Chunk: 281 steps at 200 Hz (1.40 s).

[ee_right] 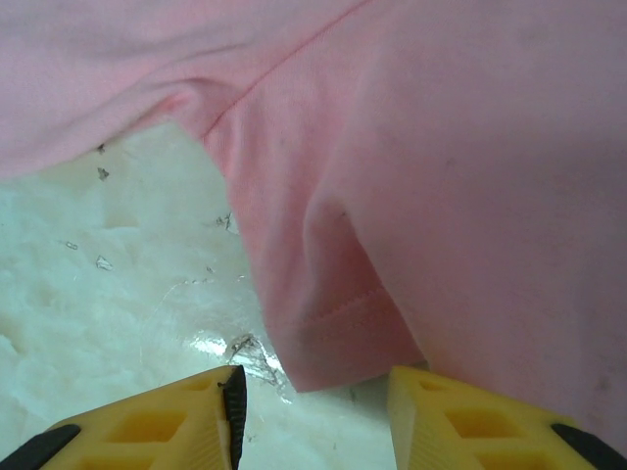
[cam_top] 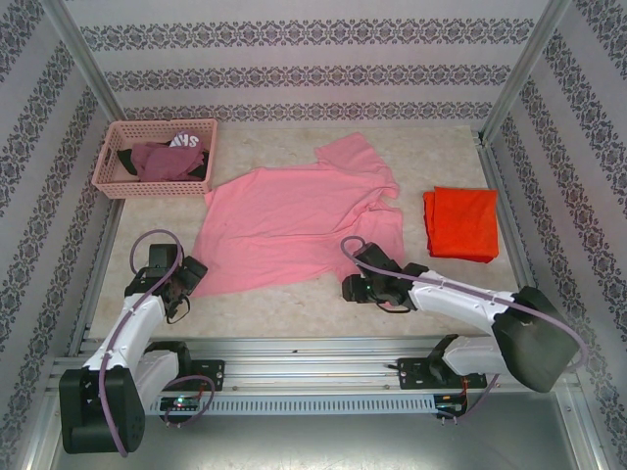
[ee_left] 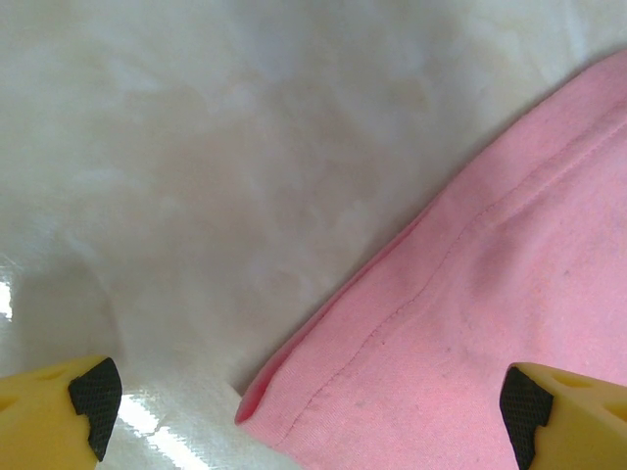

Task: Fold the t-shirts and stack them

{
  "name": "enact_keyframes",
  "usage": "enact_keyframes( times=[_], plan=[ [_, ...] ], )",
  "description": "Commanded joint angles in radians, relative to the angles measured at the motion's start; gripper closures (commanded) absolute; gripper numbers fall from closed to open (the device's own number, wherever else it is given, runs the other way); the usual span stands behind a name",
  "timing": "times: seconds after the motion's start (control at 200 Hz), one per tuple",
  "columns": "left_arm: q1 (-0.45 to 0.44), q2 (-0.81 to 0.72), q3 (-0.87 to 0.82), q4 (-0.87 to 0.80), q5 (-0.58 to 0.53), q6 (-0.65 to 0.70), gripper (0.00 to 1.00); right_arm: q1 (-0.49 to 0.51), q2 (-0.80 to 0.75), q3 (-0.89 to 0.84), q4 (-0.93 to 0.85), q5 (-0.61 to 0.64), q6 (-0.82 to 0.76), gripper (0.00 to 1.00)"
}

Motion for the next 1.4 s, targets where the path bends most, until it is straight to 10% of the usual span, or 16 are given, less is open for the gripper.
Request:
enact_keyframes(
  times=[0.0,0.59,0.949,1.399],
  plan=[
    [0.015,-0.034,-0.015,-0.043,-0.022,-0.01,0.0,0.018,0.023,0.015,0.048,0.019,0.018,0.57],
    [0.015,-0.038,-0.038,-0.008,-0.016,-0.023,0.0,0.121,-0.138,0.003,-0.07,0.07,0.095,0.61],
    [0.01,0.097,0.013,0.045,0.047,-0.093,0.52,0.035,-0.182,-0.021,-0.052,0.095,0.089,0.58],
    [-0.085,0.339,0.215,-0.085,0.007,-0.07,0.57,0.03,-0.125,-0.016,-0.016,0.076,0.085,0.57]
  ],
)
